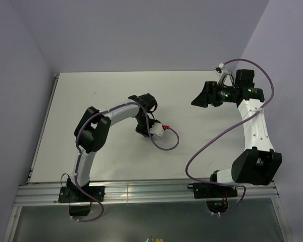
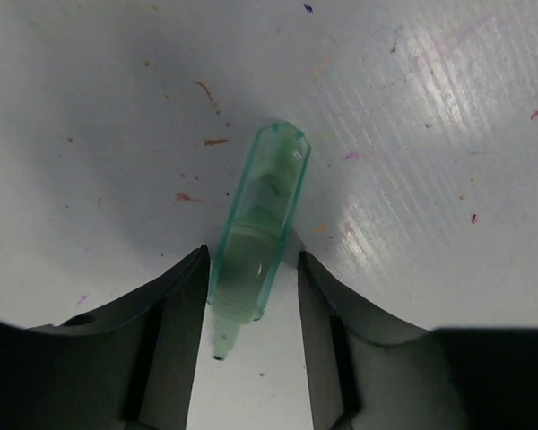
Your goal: Insert the pens into the pen caps
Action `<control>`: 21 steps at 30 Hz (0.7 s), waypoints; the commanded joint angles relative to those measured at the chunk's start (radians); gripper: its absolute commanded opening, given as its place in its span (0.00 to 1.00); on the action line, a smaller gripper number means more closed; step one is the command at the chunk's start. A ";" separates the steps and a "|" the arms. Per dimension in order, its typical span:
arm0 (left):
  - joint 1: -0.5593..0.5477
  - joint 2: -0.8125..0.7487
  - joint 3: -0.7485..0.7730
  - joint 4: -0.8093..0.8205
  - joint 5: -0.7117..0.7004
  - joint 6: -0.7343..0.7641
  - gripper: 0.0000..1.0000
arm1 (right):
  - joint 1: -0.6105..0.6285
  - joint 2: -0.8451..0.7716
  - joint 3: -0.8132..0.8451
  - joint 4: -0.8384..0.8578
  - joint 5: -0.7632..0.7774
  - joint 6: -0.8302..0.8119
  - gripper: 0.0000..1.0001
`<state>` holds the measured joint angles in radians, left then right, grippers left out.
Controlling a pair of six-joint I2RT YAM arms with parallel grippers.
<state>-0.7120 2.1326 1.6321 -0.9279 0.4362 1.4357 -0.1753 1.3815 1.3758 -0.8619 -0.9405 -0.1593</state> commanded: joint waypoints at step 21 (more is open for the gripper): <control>0.051 -0.163 0.222 -0.230 0.433 -0.234 0.00 | -0.009 0.088 0.396 -0.031 -0.078 -0.117 0.99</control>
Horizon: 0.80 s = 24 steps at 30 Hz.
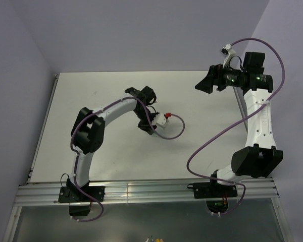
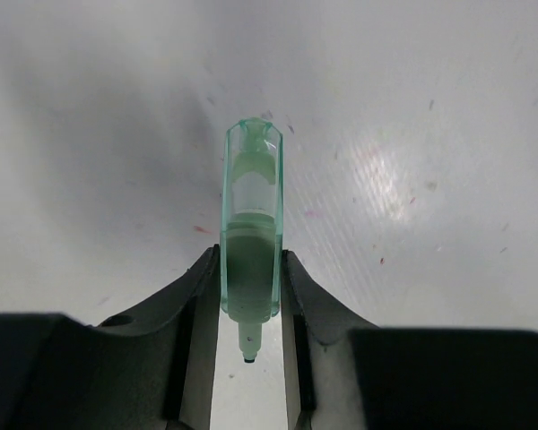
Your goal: Insert the pens into the pen caps
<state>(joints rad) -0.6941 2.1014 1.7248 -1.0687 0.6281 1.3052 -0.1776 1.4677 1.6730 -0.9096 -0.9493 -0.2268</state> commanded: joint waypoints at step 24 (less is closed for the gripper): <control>0.088 -0.371 0.039 -0.174 1.065 -0.350 0.00 | 0.304 -0.177 -0.048 0.038 -0.603 -0.296 0.74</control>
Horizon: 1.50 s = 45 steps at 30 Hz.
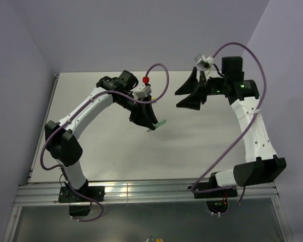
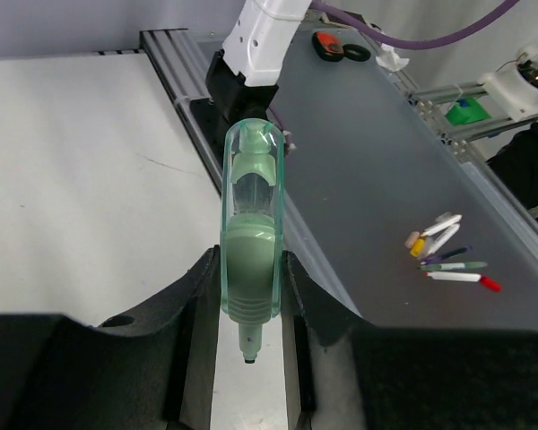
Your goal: Insert the pens into the pen caps
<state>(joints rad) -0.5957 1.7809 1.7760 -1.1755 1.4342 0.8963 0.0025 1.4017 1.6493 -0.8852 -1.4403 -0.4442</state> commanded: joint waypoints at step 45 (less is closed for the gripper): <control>-0.101 -0.141 -0.148 -0.064 0.262 0.010 0.00 | 0.674 -0.165 -0.008 -0.350 0.449 -0.588 0.46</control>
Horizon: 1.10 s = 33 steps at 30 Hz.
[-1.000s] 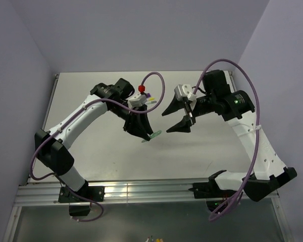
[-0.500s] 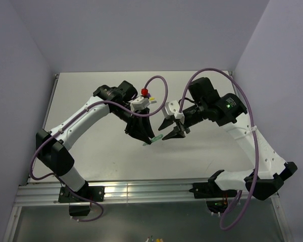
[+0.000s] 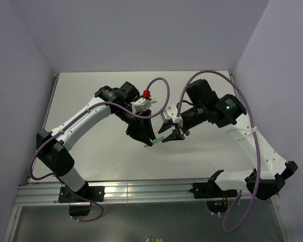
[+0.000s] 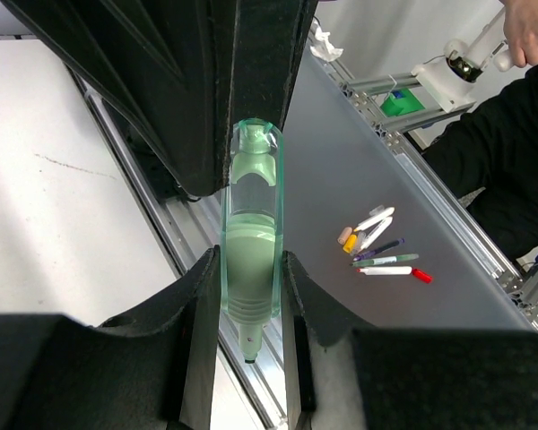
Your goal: Insert the pens into the pen caps
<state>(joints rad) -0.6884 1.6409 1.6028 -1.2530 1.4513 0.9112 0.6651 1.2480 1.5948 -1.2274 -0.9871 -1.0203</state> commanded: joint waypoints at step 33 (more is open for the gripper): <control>-0.025 -0.003 0.034 0.023 0.245 -0.023 0.06 | 0.060 -0.022 0.011 0.011 0.059 0.008 0.09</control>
<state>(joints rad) -0.7067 1.6520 1.6146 -1.2362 1.4544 0.8692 0.7177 1.2434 1.5929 -1.2167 -0.9390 -1.0409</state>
